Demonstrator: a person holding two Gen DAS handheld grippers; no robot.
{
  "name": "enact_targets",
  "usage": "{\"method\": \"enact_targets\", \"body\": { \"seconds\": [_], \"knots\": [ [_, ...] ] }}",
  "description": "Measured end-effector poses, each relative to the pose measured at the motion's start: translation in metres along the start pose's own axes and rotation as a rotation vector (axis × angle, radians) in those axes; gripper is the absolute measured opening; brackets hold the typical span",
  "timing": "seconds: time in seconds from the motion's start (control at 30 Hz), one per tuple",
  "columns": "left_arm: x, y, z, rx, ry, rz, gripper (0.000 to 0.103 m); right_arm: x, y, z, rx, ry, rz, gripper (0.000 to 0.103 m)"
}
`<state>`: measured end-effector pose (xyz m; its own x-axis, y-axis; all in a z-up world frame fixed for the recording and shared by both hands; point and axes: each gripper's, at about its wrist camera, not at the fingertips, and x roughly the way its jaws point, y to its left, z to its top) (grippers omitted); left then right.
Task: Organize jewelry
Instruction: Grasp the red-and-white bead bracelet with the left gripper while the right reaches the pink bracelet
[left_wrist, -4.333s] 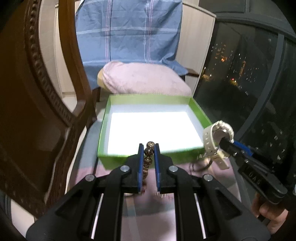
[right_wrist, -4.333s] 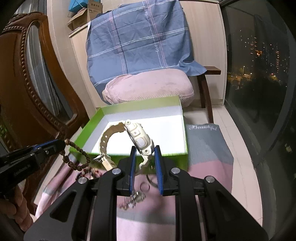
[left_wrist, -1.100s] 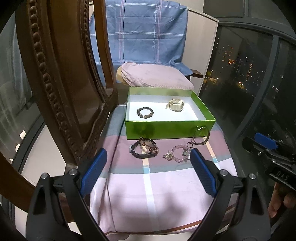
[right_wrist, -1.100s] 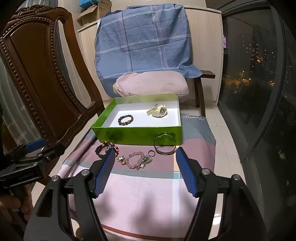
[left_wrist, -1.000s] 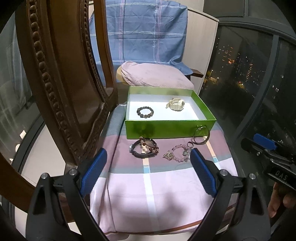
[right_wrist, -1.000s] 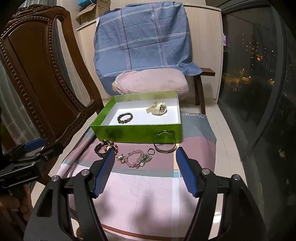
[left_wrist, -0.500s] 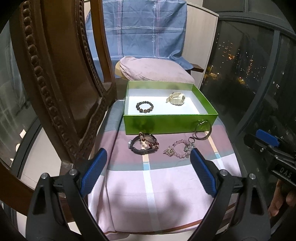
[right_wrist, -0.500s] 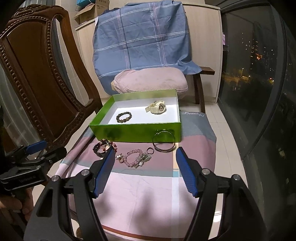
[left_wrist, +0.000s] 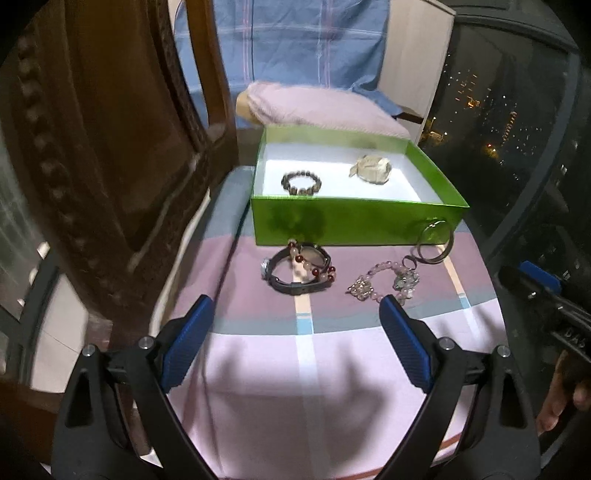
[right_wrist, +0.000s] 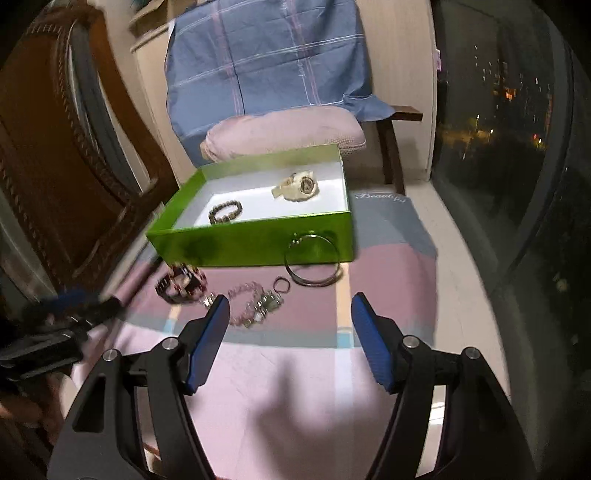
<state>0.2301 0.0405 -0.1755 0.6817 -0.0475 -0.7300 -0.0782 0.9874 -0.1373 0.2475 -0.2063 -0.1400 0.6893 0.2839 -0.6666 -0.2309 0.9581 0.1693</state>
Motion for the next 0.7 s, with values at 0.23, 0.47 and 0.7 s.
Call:
{"method": "enact_targets", "body": {
  "seconds": [0.23,0.47,0.7],
  "knots": [
    [0.048,0.011,0.008,-0.061,0.067,-0.030,0.069,0.032,-0.003,0.001,-0.011,0.024,-0.012,0.067],
    [0.080,0.001,0.018,-0.060,0.113,-0.031,0.051,0.052,0.005,0.002,-0.036,0.053,0.009,0.067],
    [0.094,-0.003,0.023,-0.063,0.131,-0.014,0.046,0.062,0.005,0.002,-0.042,0.068,0.004,0.067]
  ]
}}
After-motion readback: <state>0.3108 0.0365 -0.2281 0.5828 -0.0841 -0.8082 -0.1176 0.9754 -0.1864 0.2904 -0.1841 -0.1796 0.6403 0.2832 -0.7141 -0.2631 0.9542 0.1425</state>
